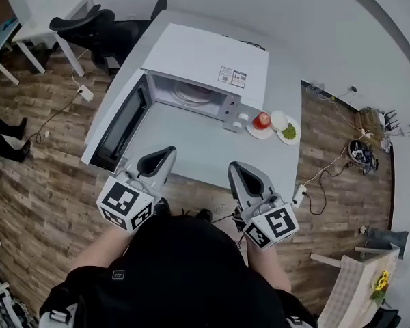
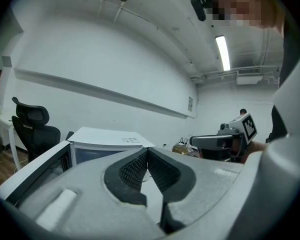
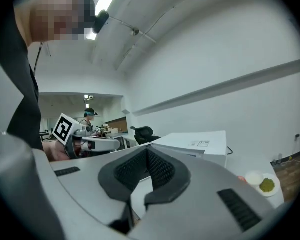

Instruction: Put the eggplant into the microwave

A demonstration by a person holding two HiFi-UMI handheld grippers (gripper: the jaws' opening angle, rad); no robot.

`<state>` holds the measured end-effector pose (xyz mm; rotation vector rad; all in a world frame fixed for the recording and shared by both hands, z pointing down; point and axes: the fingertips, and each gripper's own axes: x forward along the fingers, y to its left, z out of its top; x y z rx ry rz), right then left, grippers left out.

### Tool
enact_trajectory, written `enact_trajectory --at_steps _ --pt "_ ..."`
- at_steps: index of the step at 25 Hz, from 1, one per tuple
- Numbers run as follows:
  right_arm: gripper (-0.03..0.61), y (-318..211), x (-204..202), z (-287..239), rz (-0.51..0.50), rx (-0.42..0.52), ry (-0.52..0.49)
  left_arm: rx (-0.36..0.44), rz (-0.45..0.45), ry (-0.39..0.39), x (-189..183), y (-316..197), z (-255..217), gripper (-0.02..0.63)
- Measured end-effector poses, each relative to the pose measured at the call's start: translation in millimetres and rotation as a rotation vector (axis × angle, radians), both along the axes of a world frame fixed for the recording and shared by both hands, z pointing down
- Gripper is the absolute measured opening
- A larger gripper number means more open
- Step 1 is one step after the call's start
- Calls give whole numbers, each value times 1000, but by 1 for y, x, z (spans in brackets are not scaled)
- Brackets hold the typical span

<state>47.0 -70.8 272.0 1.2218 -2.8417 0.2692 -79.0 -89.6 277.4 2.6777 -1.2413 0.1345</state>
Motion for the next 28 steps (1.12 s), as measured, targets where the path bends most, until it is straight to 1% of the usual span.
enact_trajectory --at_steps 3,6,16,22,28 --pt "14 7 9 -19 1 39 -9 28 -8 -1 8 9 -12 9" --pt "14 10 12 -28 -9 56 -8 47 -13 -6 12 15 -20 9" --pt "14 7 9 -24 -42 33 -4 47 2 -24 24 19 -25 9" --pt "14 6 4 -18 -42 20 -9 39 1 -26 20 19 -22 9" --pt "14 8 -3 -13 -47 11 -3 35 3 -9 16 21 -24 9"
